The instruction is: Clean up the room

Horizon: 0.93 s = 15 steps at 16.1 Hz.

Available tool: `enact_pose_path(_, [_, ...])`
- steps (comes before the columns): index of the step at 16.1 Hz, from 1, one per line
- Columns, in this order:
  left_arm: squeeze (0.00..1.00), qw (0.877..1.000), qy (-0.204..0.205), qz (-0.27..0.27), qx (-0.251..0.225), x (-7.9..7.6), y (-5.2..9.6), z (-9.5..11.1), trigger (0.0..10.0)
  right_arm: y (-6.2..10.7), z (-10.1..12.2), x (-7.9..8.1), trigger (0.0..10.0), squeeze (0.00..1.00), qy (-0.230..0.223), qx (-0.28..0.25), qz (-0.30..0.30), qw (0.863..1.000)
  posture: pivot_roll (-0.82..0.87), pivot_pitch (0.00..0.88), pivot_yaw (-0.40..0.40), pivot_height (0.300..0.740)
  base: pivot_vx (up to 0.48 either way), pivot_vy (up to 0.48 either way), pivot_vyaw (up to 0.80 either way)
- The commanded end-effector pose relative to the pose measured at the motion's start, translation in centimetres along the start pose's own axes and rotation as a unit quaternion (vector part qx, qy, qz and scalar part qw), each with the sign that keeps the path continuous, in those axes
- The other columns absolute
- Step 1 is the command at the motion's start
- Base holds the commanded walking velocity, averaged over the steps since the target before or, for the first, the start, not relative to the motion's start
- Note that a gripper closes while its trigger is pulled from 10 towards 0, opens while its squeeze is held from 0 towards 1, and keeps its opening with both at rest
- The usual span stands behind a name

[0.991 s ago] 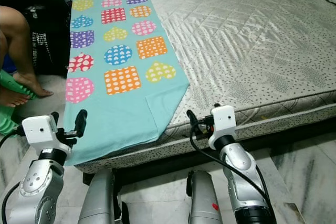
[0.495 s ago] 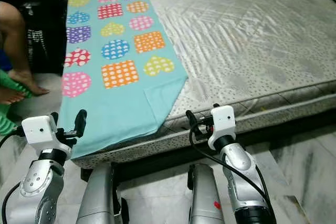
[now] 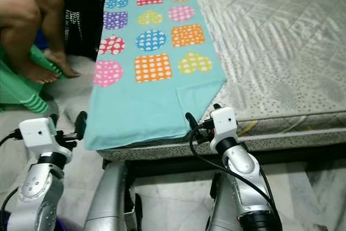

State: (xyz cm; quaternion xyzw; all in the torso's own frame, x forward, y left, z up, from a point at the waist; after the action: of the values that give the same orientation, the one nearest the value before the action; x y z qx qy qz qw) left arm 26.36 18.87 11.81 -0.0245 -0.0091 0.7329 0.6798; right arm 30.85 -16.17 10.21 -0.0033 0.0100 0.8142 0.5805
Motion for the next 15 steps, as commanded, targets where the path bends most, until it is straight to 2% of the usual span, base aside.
enact_pose_path(1, [0.0, 1.0, -0.003, -0.004, 0.001, 0.12, 0.22, -0.03, 10.0, 0.36, -0.38, -0.18, 10.0, 0.0, -0.004, 0.007, -0.004, 1.0, -0.06, 0.187, 0.072, 0.526, 0.0, 0.0, 0.0])
enact_pose_path(3, [0.0, 1.0, -0.003, -0.005, 0.0, 0.13, 0.22, -0.01, 10.0, 0.37, -0.42, -0.21, 10.0, 0.0, -0.008, 0.007, -0.006, 1.0, -0.06, 0.189, 0.074, 0.526, 0.0, 0.0, 0.0])
enact_pose_path(6, [0.0, 1.0, -0.003, -0.009, -0.001, 0.09, 0.21, 0.0, 10.0, 0.34, -0.32, -0.04, 10.0, 0.0, 0.001, 0.003, 0.003, 1.0, -0.06, 0.189, 0.074, 0.526, 0.244, 0.0, 0.0])
enact_pose_path(11, [0.0, 1.0, -0.003, -0.013, 0.001, -0.02, 0.18, -0.06, 10.0, 0.36, -0.36, -0.05, 10.0, 0.0, -0.003, 0.004, 0.003, 1.0, -0.06, 0.189, 0.074, 0.526, 0.245, 0.0, 0.65])
enact_pose_path(15, [0.0, 1.0, -0.002, -0.008, 0.007, -0.03, 0.13, -0.2, 10.0, 0.37, -0.43, -0.08, 10.0, 0.0, -0.008, 0.007, 0.002, 1.0, -0.06, 0.192, 0.076, 0.526, 0.127, 0.0, 0.0])
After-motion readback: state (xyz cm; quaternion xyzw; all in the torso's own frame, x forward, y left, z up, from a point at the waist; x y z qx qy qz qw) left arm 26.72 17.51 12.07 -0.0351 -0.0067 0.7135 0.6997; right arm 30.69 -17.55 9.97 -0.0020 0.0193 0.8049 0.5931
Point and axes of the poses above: a point about 5 cm out from each wrist's last joint towards the gripper, its own y axis pointing back from the gripper into the wrist, its own z axis along the axis of the wrist's last joint, x = y × z, the point moved 1 cm from there along -y, pointing out of the wrist towards the gripper, and after that the axes turned 6 degrees about -y, right-handed, at the moved point
